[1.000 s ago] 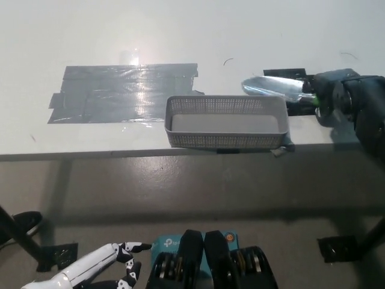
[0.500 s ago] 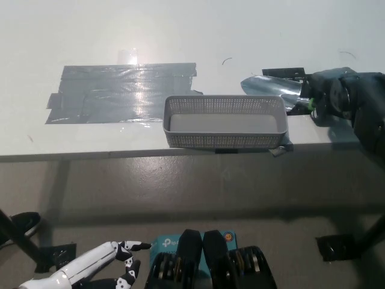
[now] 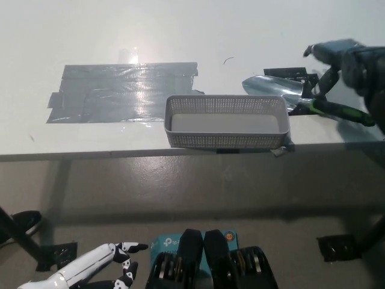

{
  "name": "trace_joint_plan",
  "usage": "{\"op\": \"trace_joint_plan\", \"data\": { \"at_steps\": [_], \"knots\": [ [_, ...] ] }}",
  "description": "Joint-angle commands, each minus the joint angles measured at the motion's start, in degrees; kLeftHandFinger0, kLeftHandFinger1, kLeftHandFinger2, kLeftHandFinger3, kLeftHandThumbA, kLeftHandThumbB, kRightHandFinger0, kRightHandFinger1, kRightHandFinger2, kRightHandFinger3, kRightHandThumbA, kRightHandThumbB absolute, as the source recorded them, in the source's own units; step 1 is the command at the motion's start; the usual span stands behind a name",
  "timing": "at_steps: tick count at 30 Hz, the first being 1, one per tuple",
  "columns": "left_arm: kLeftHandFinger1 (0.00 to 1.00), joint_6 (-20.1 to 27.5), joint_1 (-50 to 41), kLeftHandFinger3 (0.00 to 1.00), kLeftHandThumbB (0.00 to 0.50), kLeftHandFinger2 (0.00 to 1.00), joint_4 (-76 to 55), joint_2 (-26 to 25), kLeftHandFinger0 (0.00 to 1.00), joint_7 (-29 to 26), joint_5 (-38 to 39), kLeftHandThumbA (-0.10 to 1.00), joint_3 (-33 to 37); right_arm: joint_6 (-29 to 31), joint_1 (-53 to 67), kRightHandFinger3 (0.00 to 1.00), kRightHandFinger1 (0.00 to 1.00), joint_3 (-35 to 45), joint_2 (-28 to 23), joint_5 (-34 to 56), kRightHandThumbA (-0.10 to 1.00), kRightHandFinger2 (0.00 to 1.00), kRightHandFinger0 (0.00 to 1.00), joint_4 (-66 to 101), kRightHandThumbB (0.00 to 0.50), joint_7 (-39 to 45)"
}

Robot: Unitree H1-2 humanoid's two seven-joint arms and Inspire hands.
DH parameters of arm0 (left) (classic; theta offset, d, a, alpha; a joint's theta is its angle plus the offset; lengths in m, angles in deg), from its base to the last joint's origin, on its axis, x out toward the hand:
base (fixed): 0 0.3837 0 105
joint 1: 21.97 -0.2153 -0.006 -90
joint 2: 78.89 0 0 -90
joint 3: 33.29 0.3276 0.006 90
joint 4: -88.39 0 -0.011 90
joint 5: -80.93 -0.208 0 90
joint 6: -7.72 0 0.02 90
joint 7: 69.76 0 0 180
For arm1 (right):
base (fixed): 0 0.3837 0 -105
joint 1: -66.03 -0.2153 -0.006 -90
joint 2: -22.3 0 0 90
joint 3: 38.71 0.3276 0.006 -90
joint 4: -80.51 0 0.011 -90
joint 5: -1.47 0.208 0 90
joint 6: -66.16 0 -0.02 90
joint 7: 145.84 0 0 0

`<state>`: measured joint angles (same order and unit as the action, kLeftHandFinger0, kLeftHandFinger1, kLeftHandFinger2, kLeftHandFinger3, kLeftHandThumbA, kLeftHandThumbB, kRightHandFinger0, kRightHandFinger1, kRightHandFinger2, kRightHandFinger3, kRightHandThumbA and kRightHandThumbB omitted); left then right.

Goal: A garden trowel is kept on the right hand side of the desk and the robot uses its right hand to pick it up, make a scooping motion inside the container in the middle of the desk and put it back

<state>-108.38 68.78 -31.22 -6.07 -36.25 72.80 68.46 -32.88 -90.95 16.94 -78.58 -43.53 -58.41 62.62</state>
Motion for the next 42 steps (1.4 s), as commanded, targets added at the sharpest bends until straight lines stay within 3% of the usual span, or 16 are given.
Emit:
{"op": "trace_joint_plan", "data": {
  "at_steps": [1, 5, 11, 13, 14, 16, 19, 20, 22, 24, 26, 30, 35, 37, 40, 42],
  "knots": [
    [1.00, -0.34, -0.43, 1.00, 0.356, 0.95, -1.04, -1.82, 1.00, -0.43, 0.02, 1.00, -0.82, -1.91, -1.76, 1.00, 1.00, 3.25, -5.60, 2.12, 0.84, 1.00, 1.00, 9.33, 0.500, 5.15],
    [1.00, 0.06, -0.10, 1.00, 0.322, 0.95, -0.63, -1.96, 1.00, -0.32, -0.09, 1.00, -0.86, -4.53, 0.03, 1.00, 1.00, 8.30, -8.48, 4.82, 0.87, 1.00, 1.00, 18.99, 0.500, 7.97],
    [1.00, -0.71, 0.50, 1.00, 0.354, 0.98, -0.41, -1.56, 1.00, -0.19, -0.06, 1.00, -0.61, -8.63, 12.96, 1.00, 1.00, 19.07, -12.93, 12.45, 0.78, 1.00, 1.00, 41.15, 0.500, 9.65],
    [1.00, -0.68, 0.42, 1.00, 0.342, 0.97, -0.44, -1.37, 1.00, -0.50, -0.07, 1.00, -0.74, -10.87, 18.87, 1.00, 1.00, 23.79, -11.69, 14.49, 0.69, 1.00, 1.00, 48.15, 0.474, 7.14],
    [1.00, -0.82, 0.37, 1.00, 0.333, 0.97, -0.44, -1.36, 1.00, -0.49, -0.13, 1.00, -0.81, -8.69, 21.92, 1.00, 1.00, 25.91, -10.87, 15.05, 0.67, 1.00, 1.00, 50.11, 0.454, 4.01],
    [1.00, -0.34, 0.48, 1.00, 0.320, 0.98, 0.17, -1.36, 1.00, -0.49, -0.21, 1.00, -0.60, -10.18, 27.44, 1.00, 1.00, 31.27, -7.54, 16.79, 0.52, 1.00, 1.00, 55.07, 0.393, 0.32],
    [1.00, -0.69, 0.71, 1.00, 0.331, 1.00, 0.35, -1.08, 1.00, -0.70, -0.32, 1.00, -0.62, -9.58, 33.60, 1.00, 1.00, 36.16, -2.17, 17.17, 0.45, 1.00, 1.00, 60.33, 0.330, -5.21],
    [1.00, -0.62, 0.79, 1.00, 0.334, 1.00, 0.57, -1.09, 1.00, -0.76, -0.13, 1.00, -0.85, -6.31, 38.43, 1.00, 1.00, 37.51, 1.33, 18.64, 0.39, 1.00, 1.00, 62.64, 0.255, -8.52],
    [1.00, -0.68, 1.04, 1.00, 0.336, 1.00, 0.82, -1.08, 1.00, -0.74, -0.26, 1.00, -0.81, -2.92, 43.33, 1.00, 1.00, 38.99, 4.89, 20.15, 0.36, 1.00, 1.00, 64.80, 0.229, -10.50],
    [1.00, -0.70, 2.09, 1.00, 0.338, 1.00, 1.52, -0.73, 1.00, -0.80, -0.15, 1.00, -0.83, -0.44, 48.78, 1.00, 1.00, 38.66, 7.74, 20.06, 0.36, 1.00, 1.00, 67.37, 0.233, -11.35],
    [1.00, -0.64, 2.28, 1.00, 0.339, 1.00, 1.62, -0.82, 1.00, -0.87, -0.45, 1.00, -0.73, 5.18, 53.85, 1.00, 1.00, 37.65, 10.27, 20.42, 0.30, 1.00, 1.00, 67.68, 0.203, -13.52],
    [1.00, -0.81, 2.57, 1.00, 0.345, 1.00, 1.97, -0.72, 1.00, -0.87, -0.03, 1.00, -1.03, 9.60, 59.67, 1.00, 1.00, 36.33, 14.17, 19.24, 0.22, 1.00, 1.00, 66.48, 0.172, -16.03],
    [1.00, -0.09, 3.27, 1.00, 0.314, 1.00, 2.96, 0.55, 1.00, -1.40, 1.16, 1.00, -1.65, 15.84, 61.92, 1.00, 1.00, 33.52, 13.45, 16.93, 0.16, 1.00, 1.00, 57.32, 0.139, -17.48],
    [1.00, 2.11, 3.00, 1.00, 0.328, 1.00, 4.03, 0.83, 1.00, -2.14, 0.80, 1.00, -2.00, 15.38, 61.45, 1.00, 1.00, 33.64, 12.95, 18.76, 0.09, 1.00, 1.00, 55.73, 0.183, -16.11],
    [1.00, 5.70, 2.02, 1.00, 0.288, 1.00, 5.26, 2.47, 1.00, -4.13, 1.04, 1.00, -3.58, 14.90, 60.93, 1.00, 1.00, 34.79, 13.50, 21.25, 0.08, 1.00, 0.98, 54.59, 0.175, -16.53],
    [1.00, 9.07, 0.97, 1.00, 0.272, 0.98, 6.24, 4.51, 1.00, -6.94, 1.74, 1.00, -5.94, 16.91, 60.02, 1.00, 1.00, 36.31, 14.76, 24.17, 0.06, 1.00, 0.89, 52.36, 0.184, -18.62]
  ]
}}
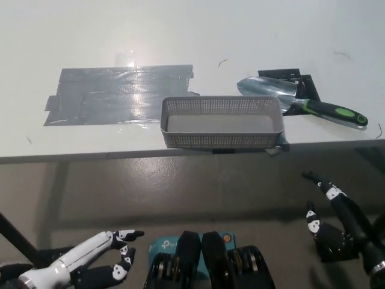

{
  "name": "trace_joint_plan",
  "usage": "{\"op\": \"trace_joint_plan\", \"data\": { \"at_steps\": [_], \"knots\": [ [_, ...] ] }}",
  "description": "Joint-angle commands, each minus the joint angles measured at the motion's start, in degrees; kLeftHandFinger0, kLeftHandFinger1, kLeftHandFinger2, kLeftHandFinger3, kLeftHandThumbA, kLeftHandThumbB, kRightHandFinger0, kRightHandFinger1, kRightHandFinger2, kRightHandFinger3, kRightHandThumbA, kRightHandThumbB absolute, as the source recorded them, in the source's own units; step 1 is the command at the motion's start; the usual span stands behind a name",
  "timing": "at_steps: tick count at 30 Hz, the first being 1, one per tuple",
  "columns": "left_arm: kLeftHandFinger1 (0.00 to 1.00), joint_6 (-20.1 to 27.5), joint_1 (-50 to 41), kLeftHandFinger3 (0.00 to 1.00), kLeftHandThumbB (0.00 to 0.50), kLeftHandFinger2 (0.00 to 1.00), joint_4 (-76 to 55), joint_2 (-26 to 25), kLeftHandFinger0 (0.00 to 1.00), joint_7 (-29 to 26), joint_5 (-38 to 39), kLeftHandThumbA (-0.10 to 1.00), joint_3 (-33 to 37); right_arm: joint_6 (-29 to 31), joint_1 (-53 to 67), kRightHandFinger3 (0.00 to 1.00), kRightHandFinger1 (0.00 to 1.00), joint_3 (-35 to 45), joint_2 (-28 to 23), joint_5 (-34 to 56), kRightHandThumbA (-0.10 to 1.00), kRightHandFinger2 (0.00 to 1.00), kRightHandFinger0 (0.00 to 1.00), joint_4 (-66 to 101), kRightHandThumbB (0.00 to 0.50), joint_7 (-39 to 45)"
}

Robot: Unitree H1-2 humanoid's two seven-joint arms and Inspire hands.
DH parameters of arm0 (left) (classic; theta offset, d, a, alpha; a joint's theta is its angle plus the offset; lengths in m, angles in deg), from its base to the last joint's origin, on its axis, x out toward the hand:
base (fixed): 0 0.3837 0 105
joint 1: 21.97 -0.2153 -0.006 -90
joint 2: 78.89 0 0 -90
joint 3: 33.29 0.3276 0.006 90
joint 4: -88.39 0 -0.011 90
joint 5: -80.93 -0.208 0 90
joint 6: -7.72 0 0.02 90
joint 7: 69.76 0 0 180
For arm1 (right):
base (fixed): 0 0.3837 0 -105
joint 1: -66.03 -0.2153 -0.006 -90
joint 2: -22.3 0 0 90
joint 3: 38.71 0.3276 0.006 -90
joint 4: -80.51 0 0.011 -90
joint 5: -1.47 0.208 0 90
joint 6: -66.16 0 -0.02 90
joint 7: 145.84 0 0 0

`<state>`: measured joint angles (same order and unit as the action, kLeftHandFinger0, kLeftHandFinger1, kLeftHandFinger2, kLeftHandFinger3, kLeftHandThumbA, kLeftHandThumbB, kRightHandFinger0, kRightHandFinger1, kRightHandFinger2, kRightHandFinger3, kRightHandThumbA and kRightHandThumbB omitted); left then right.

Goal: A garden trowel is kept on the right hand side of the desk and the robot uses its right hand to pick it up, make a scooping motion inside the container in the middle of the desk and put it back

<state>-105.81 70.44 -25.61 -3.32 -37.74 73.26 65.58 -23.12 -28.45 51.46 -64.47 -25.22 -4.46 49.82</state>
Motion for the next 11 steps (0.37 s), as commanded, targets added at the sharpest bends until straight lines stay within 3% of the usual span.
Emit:
{"op": "trace_joint_plan", "data": {
  "at_steps": [1, 3, 4, 11],
  "knots": [
    [1.00, 6.11, -0.39, 1.00, 0.277, 0.98, 0.78, 2.12, 1.00, -5.43, 1.37, 1.00, -3.65, 6.97, -2.82, 1.00, 1.00, 2.10, 0.79, 6.19, 0.09, 1.00, 0.90, -1.85, 0.191, -6.07],
    [1.00, 5.69, 0.51, 1.00, 0.296, 0.98, 1.15, 2.48, 1.00, -5.03, 1.41, 1.00, -4.37, 7.08, -3.59, 1.00, 1.00, 2.28, 0.66, 6.38, 0.12, 1.00, 0.90, -2.67, 0.210, -6.31],
    [0.98, 6.10, 1.31, 1.00, 0.290, 0.96, 1.97, 2.62, 1.00, -4.85, 1.72, 1.00, -4.75, 3.93, -4.04, 1.00, 1.00, 2.55, 0.71, 7.34, 0.18, 1.00, 0.95, -1.79, 0.237, -4.88],
    [0.98, 6.86, 3.22, 1.00, 0.322, 0.97, 4.06, 2.82, 1.00, -4.32, 1.07, 1.00, -4.14, 3.77, -5.78, 1.00, 1.00, 2.40, -0.74, 7.68, 0.23, 1.00, 1.00, -2.44, 0.239, -5.03]
  ]
}}
